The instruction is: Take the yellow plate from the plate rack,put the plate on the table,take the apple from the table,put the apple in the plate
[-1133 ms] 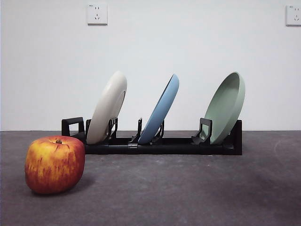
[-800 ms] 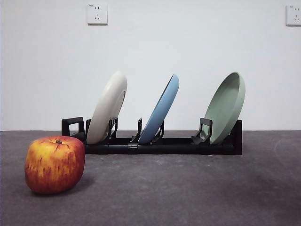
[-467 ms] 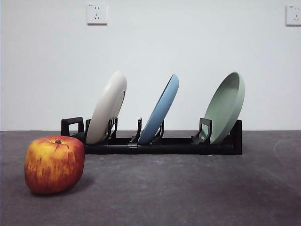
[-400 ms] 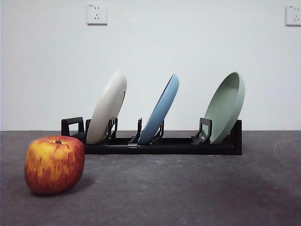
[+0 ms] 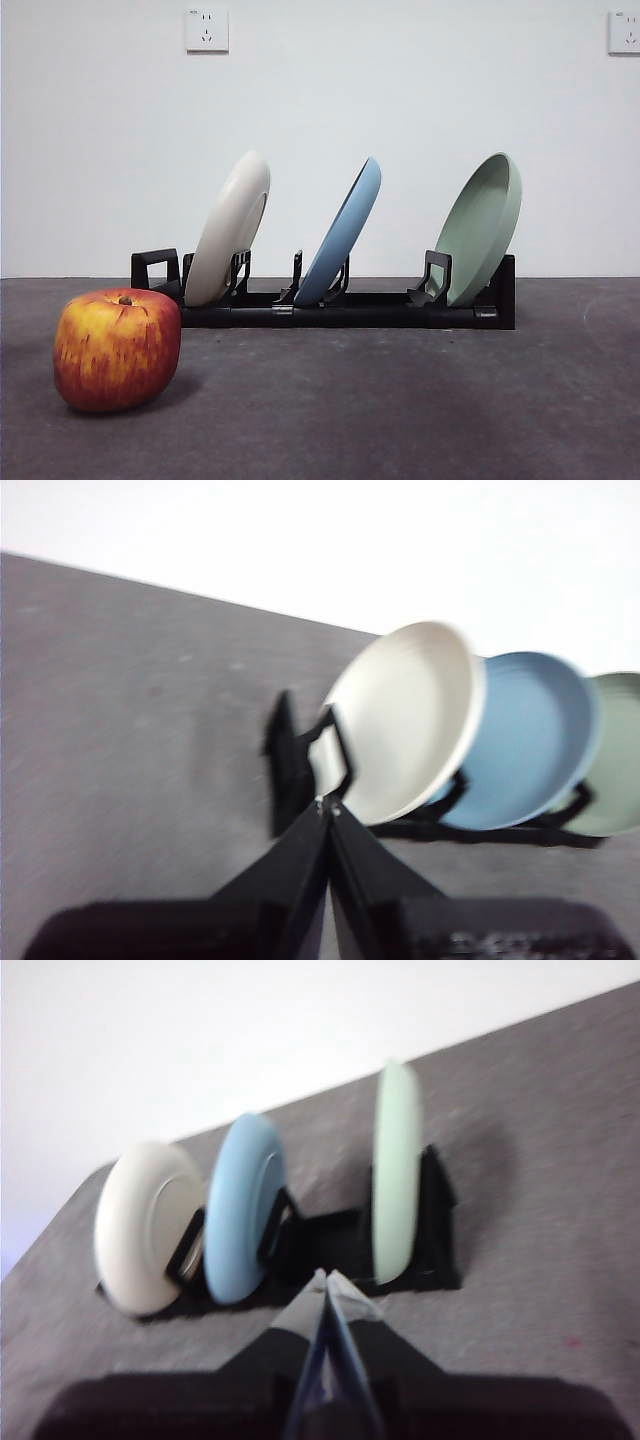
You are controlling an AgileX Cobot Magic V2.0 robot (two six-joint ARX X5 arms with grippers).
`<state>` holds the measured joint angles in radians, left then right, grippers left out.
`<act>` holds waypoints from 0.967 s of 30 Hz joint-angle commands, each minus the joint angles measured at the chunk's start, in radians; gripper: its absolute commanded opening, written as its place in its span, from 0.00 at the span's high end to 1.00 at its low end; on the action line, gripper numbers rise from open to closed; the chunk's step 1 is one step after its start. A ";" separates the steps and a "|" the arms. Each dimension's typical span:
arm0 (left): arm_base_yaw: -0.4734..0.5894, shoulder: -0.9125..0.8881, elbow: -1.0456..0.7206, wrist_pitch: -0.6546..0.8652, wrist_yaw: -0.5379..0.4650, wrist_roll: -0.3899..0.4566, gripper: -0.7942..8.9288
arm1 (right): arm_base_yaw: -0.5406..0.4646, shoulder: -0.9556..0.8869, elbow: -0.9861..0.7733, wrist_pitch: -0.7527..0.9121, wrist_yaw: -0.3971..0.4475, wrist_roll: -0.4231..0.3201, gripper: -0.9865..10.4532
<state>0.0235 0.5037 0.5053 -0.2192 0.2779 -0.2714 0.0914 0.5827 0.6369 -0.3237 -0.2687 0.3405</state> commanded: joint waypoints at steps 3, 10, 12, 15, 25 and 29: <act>0.002 0.177 0.171 -0.002 0.133 0.018 0.93 | 0.000 0.159 0.111 -0.061 -0.077 -0.076 0.91; -0.004 0.437 0.425 -0.088 0.336 0.022 0.91 | 0.002 0.328 0.234 -0.135 -0.200 -0.108 0.69; -0.018 0.511 0.495 -0.117 0.370 0.030 0.80 | 0.003 0.352 0.251 -0.135 -0.205 -0.106 0.63; -0.049 0.605 0.581 -0.149 0.370 0.039 0.67 | 0.011 0.360 0.259 -0.132 -0.204 -0.107 0.63; -0.169 0.950 0.815 -0.185 0.351 0.041 0.67 | 0.017 0.360 0.259 -0.130 -0.204 -0.106 0.64; -0.209 1.078 0.897 -0.190 0.296 0.041 0.67 | 0.016 0.360 0.259 -0.130 -0.204 -0.106 0.64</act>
<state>-0.1795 1.5623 1.3937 -0.4088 0.5835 -0.2440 0.1055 0.9428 0.8902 -0.4595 -0.4717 0.2428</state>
